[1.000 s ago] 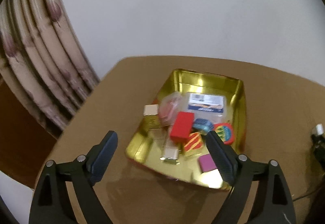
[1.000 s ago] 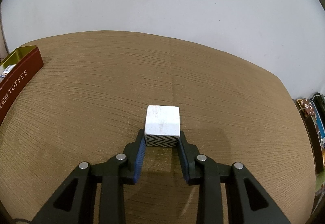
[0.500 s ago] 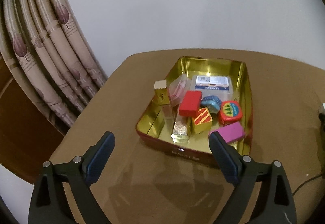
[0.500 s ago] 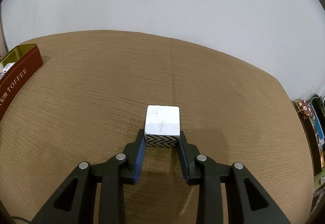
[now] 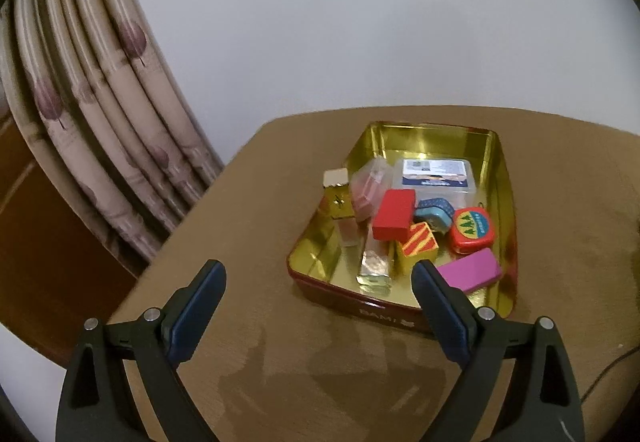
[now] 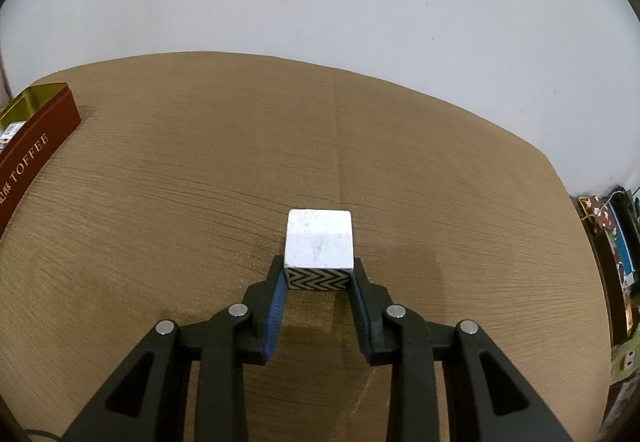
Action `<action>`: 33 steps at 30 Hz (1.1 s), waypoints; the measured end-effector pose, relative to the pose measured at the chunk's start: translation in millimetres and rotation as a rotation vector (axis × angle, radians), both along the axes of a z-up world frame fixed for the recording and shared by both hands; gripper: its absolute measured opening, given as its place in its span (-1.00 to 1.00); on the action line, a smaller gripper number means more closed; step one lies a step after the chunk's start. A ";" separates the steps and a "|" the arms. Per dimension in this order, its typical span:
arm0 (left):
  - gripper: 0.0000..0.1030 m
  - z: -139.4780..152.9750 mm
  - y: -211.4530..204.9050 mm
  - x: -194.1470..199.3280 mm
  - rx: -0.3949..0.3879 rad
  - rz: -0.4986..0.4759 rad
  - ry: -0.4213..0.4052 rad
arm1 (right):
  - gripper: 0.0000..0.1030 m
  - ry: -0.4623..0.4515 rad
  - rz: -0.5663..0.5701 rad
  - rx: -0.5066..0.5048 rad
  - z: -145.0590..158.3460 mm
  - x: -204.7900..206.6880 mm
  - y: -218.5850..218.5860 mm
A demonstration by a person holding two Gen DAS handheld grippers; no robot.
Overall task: Organize rigid objects
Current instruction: 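Carry the white zigzag cube over the tin and lower it beside the tape measure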
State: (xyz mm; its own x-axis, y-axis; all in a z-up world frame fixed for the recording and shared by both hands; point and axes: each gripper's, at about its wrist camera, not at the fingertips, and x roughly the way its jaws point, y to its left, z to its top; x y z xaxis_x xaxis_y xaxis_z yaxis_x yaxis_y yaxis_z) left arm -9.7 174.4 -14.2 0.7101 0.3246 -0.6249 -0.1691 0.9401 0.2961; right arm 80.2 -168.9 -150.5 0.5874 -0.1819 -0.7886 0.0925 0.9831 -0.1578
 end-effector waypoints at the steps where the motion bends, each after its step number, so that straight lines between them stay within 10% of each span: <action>1: 0.81 -0.4 -1.1 0.2 0.008 -0.001 0.003 | -0.41 0.003 0.000 0.002 0.4 1.3 0.9; 33: 0.84 -17.4 5.8 8.4 -0.044 -0.002 0.112 | -0.42 0.063 0.217 0.073 26.6 -9.4 70.9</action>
State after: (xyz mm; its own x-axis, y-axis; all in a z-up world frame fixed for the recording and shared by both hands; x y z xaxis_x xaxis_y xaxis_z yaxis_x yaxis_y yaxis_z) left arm -1.3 180.2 -31.6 0.6359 0.2934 -0.7138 -0.1351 0.9529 0.2714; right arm 70.8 -98.0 -123.9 0.5558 0.0027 -0.8313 -0.1303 0.9879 -0.0839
